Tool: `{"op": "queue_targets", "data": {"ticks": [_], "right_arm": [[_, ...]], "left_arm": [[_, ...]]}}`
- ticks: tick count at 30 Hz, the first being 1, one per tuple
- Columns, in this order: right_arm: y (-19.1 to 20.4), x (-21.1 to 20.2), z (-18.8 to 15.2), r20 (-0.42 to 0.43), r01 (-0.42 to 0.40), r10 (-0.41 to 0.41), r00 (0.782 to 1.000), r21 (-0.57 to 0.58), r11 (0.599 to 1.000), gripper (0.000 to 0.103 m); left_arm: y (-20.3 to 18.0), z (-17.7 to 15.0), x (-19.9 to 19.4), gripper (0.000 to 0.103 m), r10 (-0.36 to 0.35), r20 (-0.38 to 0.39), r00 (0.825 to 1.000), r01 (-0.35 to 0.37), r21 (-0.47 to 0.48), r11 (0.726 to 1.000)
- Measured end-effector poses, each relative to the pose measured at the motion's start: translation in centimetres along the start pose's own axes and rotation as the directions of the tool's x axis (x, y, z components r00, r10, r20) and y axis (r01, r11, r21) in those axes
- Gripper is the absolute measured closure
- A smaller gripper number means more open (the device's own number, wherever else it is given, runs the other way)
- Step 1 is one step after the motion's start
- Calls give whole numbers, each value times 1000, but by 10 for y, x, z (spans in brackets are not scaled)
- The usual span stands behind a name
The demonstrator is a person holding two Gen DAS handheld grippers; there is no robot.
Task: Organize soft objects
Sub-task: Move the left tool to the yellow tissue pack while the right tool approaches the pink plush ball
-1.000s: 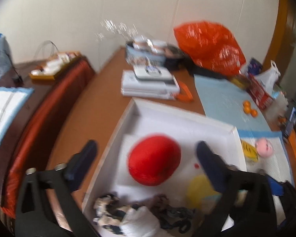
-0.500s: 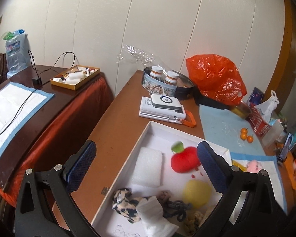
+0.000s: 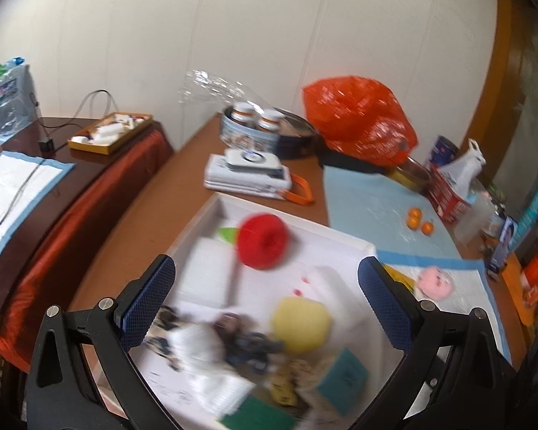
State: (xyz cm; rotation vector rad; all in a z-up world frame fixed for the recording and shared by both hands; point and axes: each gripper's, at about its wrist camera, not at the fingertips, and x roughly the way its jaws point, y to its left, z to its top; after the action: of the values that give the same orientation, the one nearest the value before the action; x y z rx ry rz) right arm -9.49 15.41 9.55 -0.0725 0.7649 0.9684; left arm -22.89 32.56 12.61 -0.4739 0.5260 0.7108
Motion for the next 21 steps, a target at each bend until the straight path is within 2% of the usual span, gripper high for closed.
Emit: {"op": "queue_targets", "data": {"ticks": [5, 11, 13, 15, 19, 21], "right_arm": [[-48, -14, 6, 30, 31, -32, 999, 51, 998, 0], [-145, -11, 31, 57, 140, -146, 988, 93, 986, 0], [-166, 4, 39, 18, 166, -167, 986, 69, 984, 0], [-183, 29, 45, -60, 168, -166, 984, 39, 985, 0], [-180, 72, 49, -129, 149, -157, 979, -71, 986, 0], [-177, 87, 50, -144, 127, -138, 980, -79, 989, 0]], "left_arm": [[-34, -18, 7, 0, -26, -46, 999, 26, 12, 1000], [-70, -39, 11, 0, -76, -99, 992, 82, 53, 995], [-87, -42, 13, 0, -112, -114, 987, 122, 82, 989], [-108, -44, 21, 0, -127, -135, 983, 146, 138, 980], [-143, -53, 40, 0, -134, -199, 971, 178, 222, 959], [-156, -57, 52, 0, -116, -221, 968, 172, 250, 953]]}}
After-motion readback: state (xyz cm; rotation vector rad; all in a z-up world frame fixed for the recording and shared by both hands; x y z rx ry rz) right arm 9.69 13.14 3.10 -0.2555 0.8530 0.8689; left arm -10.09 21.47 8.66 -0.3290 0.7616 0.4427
